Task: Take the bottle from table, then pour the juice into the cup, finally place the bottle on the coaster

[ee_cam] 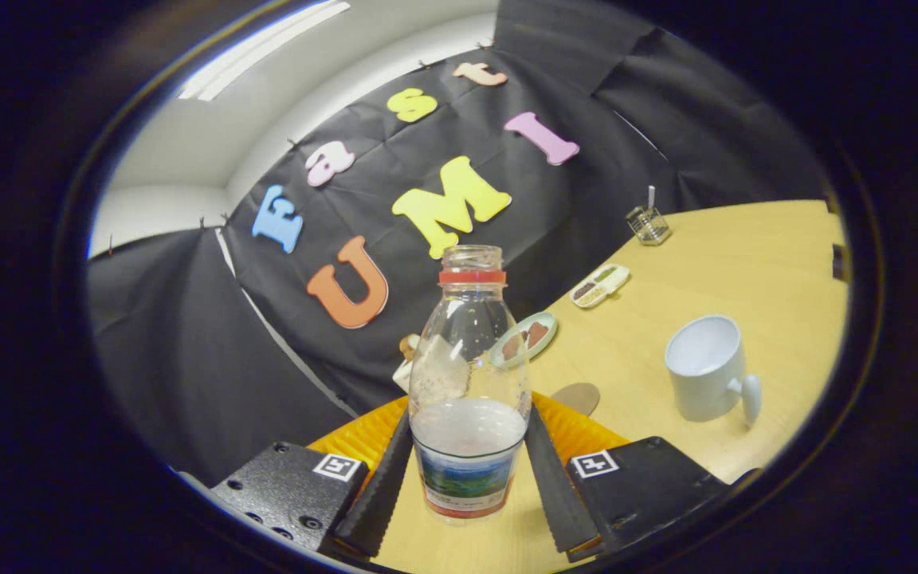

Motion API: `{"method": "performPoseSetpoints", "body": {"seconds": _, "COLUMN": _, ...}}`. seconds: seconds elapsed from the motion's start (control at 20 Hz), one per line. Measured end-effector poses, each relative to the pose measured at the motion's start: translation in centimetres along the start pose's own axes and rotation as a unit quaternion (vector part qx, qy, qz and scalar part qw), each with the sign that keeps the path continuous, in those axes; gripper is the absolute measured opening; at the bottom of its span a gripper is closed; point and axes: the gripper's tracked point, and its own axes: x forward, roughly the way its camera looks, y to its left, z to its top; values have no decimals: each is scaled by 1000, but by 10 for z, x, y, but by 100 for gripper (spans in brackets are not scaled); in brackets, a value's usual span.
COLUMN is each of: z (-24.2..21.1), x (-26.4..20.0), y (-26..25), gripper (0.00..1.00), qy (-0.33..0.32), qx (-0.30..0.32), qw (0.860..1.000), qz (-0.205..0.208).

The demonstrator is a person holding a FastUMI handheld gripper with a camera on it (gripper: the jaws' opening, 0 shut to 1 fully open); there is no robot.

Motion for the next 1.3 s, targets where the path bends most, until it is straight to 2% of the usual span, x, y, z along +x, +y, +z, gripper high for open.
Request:
{"method": "performPoseSetpoints", "body": {"seconds": 0.15, "z": 0, "x": 0, "y": -11, "gripper": 81, "qy": 2, "qx": 90, "qw": 996, "qz": 7}}
{"method": "performPoseSetpoints", "body": {"seconds": 0.3, "z": -3, "x": 3, "y": -25, "gripper": 81, "qy": 6, "qx": 143, "qw": 990, "qz": 0}}
{"method": "performPoseSetpoints", "body": {"seconds": 0.75, "z": -2, "x": 10, "y": -45, "gripper": 81, "qy": 12, "qx": 230, "qw": 973, "qz": -18}}
{"method": "performPoseSetpoints", "body": {"seconds": 1.0, "z": -5, "x": 15, "y": -48, "gripper": 80, "qy": 18, "qx": 309, "qw": 951, "qz": -13}}
{"method": "performPoseSetpoints", "body": {"seconds": 1.3, "z": 0, "x": 20, "y": -44, "gripper": 80, "qy": 22, "qx": 365, "qw": 931, "qz": -4}}
